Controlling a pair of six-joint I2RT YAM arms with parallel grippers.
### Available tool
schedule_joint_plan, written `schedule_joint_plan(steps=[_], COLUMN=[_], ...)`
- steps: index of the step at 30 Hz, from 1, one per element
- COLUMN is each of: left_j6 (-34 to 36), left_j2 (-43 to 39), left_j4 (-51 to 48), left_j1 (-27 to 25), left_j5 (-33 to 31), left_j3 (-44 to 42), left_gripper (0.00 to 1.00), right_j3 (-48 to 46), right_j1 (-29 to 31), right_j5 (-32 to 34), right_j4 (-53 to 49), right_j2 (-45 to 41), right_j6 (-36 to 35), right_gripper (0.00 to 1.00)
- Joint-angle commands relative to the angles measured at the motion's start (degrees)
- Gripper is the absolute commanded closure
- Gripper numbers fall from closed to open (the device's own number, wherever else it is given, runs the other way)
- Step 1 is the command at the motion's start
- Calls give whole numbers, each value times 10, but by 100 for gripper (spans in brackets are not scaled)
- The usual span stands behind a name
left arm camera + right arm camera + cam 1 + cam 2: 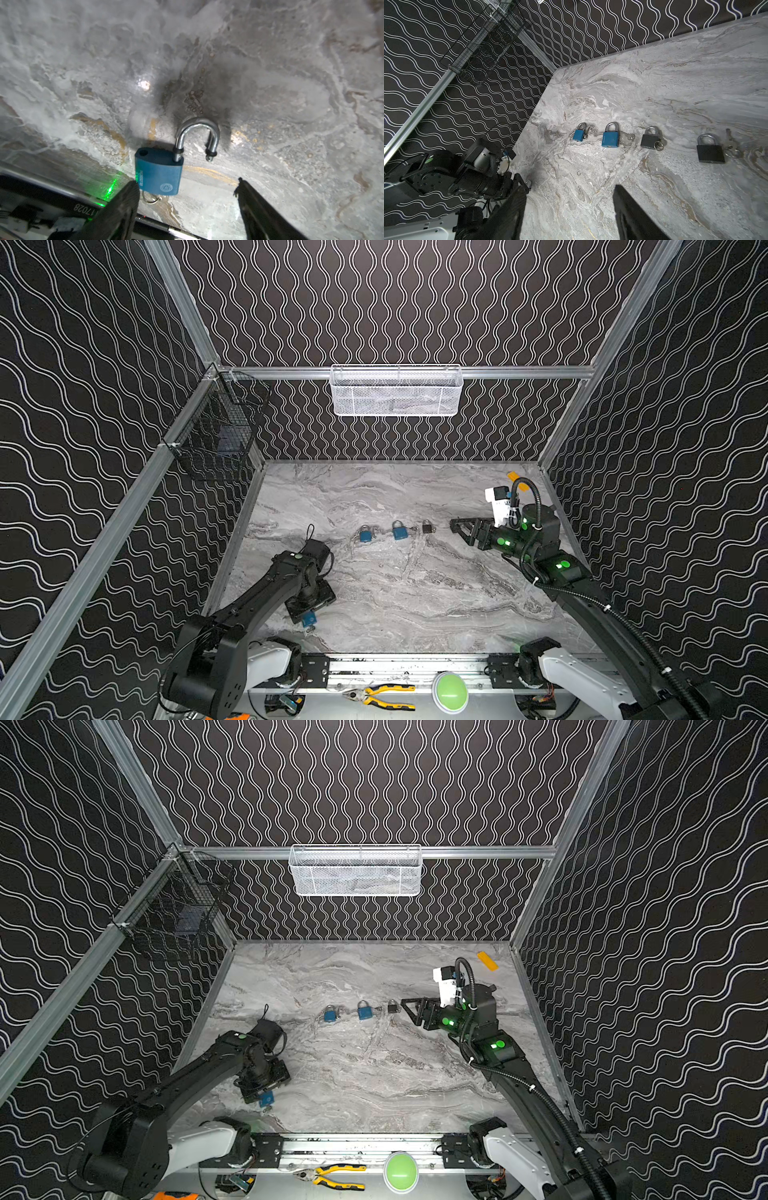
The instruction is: Lock with the key
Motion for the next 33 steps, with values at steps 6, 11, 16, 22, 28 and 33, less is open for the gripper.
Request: schedule_joint_plan(steps=[6, 11, 16, 22, 28, 33], left_j6=[-24, -19, 3, 16, 16, 17], left_j2=[57, 96, 143, 165, 189, 206], left_j4=[10, -6, -11, 5, 66, 107], left_j1=[-9, -9, -9, -17, -28, -33], left_j5=[-19, -28, -22, -6, 16, 24], left_j3=[14, 39, 67, 84, 78, 79], left_gripper=[21, 20, 21, 22, 26, 30], right_j3=[-5, -3, 1, 3, 7, 7], right_j1=[-16, -33, -47, -57, -58, -58], right_j5=[-12, -24, -31, -36, -45, -50], right_j4=[-23, -31, -46, -59, -58, -58], right_j2=[-24, -39, -54, -69, -64, -62], right_j6=[-20, -28, -40, -50, -55, -58], right_gripper=[32, 32, 32, 31, 31, 31])
